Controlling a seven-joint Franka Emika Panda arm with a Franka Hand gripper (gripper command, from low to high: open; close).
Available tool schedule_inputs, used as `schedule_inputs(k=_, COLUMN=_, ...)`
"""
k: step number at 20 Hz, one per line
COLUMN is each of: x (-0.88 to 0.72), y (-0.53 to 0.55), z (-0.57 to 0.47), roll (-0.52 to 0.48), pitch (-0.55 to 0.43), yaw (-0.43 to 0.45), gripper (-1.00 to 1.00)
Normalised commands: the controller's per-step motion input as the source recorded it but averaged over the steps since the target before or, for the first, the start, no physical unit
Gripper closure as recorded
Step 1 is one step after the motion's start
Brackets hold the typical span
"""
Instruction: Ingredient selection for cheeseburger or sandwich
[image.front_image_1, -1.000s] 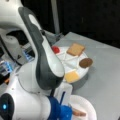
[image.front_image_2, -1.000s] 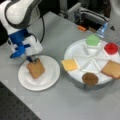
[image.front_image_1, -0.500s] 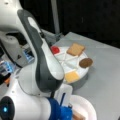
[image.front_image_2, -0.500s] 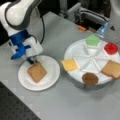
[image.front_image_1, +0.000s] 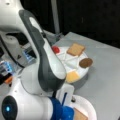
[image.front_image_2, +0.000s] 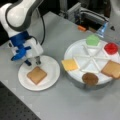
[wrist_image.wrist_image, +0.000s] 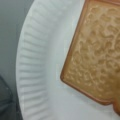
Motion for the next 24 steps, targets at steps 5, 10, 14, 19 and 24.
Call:
schedule_inputs(k=5, x=0.04, y=-0.03, z=0.29, roll=-0.100, pitch=0.081, yaw=0.022, gripper=-1.00)
schedule_inputs(k=10, x=-0.08, y=0.29, z=0.53, roll=-0.365, pitch=0.184, yaw=-0.083, gripper=-1.00)
schedule_inputs(k=14, x=-0.19, y=0.53, z=0.48, roll=-0.523, pitch=0.150, yaw=-0.095, gripper=-1.00)
schedule_inputs(k=19, x=-0.45, y=0.68, z=0.27, roll=-0.611, pitch=0.105, yaw=-0.117, gripper=-1.00)
schedule_inputs(k=24, x=-0.76, y=0.74, z=-0.04, roll=-0.510, pitch=0.010, yaw=-0.216, gripper=-1.00)
